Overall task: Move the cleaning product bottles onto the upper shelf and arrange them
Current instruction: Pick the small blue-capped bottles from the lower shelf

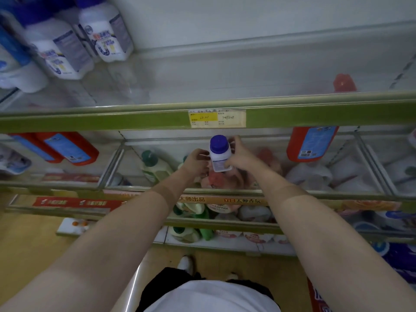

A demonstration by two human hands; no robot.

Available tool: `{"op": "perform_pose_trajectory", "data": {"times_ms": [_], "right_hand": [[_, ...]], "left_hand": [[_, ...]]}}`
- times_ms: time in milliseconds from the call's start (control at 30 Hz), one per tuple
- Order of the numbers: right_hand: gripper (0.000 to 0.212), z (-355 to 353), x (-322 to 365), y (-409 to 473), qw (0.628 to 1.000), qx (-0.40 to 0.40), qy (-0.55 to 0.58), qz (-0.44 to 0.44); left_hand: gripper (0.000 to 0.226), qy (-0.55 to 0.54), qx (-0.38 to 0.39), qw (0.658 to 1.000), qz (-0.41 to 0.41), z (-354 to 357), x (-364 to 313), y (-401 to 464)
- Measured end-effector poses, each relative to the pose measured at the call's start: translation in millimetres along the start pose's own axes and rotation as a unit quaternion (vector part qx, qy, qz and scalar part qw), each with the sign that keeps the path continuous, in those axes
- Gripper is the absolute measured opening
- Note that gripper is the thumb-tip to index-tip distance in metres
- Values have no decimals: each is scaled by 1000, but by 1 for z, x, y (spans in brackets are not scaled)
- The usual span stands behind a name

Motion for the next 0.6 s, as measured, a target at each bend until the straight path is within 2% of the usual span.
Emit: {"op": "perform_pose_trajectory", "data": {"times_ms": [100,200,267,400,433,467,533,600], "right_hand": [[80,22,4,0,1000,16,5,-11],[54,38,12,-6,997,-15,69,9],[48,50,18,-11,991,-28,125,44],[83,77,14,-9,987,-18,135,87],[80,84,20,-11,986,-23,138,88],[68,90,31,-19,983,-35,161,80],[45,105,50,-32,961,-49,260,76],[38,122,61,-37,936,-43,337,88]], "left_hand": [[35,-3,-13,1000,-11,-19,13,-6],[28,-11,-22,999,-22,-37,25,-11],[25,-15,-21,999,-24,-49,30,-12],[22,-20,-16,1000,-18,-76,39,-18],[22,-21,-13,1000,-18,-84,42,-20],[21,-21,-12,1000,-18,-92,44,-23],[21,-25,-14,1000,-10,-108,49,-26],[22,-20,-11,1000,-5,-123,55,-32]]}}
Point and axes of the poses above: each hand's wrist, its own y-axis towards the middle knuckle, its own z-axis out of the palm, x = y × z, the point moved 2 cm from there along y, towards the middle knuckle, and after that the axes turned 9 degrees about -z, right-handed, at the moved point
